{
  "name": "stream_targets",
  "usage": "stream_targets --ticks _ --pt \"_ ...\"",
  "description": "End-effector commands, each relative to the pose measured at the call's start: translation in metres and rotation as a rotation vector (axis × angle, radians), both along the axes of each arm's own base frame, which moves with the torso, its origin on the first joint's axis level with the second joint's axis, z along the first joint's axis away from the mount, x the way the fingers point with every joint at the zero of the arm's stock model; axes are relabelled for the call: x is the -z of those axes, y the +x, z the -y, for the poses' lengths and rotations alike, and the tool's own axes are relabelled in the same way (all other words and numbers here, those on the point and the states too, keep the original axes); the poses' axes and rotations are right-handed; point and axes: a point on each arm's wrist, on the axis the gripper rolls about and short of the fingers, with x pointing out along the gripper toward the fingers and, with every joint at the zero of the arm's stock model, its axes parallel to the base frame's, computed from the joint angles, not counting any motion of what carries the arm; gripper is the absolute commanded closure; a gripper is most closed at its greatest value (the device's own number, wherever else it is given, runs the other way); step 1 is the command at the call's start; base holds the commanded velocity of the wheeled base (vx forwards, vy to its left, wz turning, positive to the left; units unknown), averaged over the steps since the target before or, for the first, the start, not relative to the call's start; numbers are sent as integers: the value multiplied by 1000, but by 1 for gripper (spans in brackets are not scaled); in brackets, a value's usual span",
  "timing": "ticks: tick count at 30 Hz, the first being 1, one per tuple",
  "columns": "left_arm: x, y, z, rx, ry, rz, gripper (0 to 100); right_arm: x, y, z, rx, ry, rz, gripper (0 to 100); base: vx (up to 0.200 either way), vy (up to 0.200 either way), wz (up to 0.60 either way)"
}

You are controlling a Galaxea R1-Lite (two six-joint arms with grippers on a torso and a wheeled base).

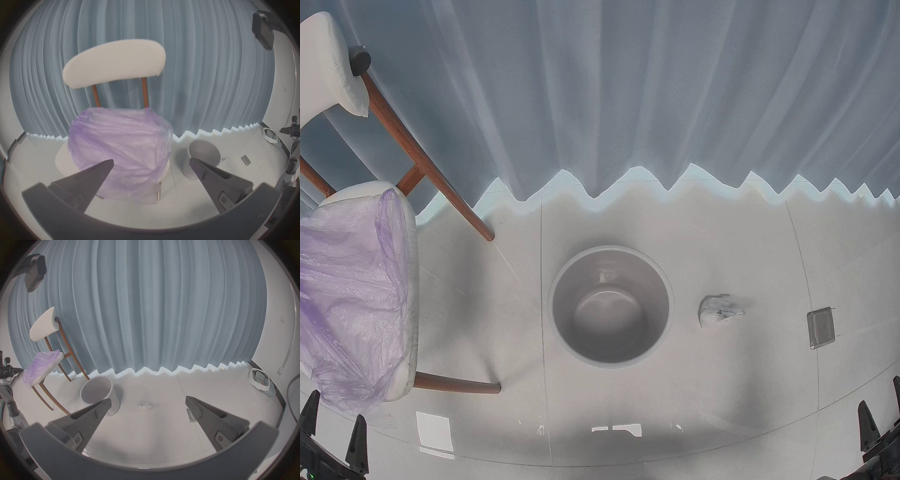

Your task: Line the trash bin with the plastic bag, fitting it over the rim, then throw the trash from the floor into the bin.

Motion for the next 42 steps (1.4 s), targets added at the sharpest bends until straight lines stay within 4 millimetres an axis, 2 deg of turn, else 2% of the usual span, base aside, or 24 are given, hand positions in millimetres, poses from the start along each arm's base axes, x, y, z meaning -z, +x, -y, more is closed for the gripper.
stream_targets --ticks 1,5,9,13,18,20,23,29,32,33,36,42 --pt "5 1 0 -2 3 -3 0 5 0 0 -2 0 -1 0 0 0 0" --pt "3 0 0 -9 38 11 0 5 0 0 -2 0 -1 0 0 0 0" --pt "-6 -1 0 -5 69 100 0 5 0 0 -2 2 0 0 0 0 0" --pt "-35 -11 2 77 83 185 0 5 0 0 0 2 0 0 0 0 0" --pt "-67 -8 3 161 92 100 0 5 0 0 0 5 0 0 0 0 0" --pt "-71 -6 3 167 89 91 0 5 0 0 1 8 0 0 0 0 0" --pt "-90 8 4 178 77 38 0 5 0 0 3 12 0 0 0 0 0" --pt "-113 33 4 185 69 -48 0 5 0 0 11 14 0 0 0 0 0" --pt "-120 43 5 240 69 -75 0 5 0 0 12 12 0 0 0 0 0" --pt "-124 47 8 324 76 -81 0 5 0 0 12 12 0 0 0 0 0" --pt "-128 52 12 485 100 -95 0 5 0 0 12 14 0 0 0 0 0" --pt "-128 67 18 549 106 -155 0 5 0 0 12 14 0 0 0 0 0"
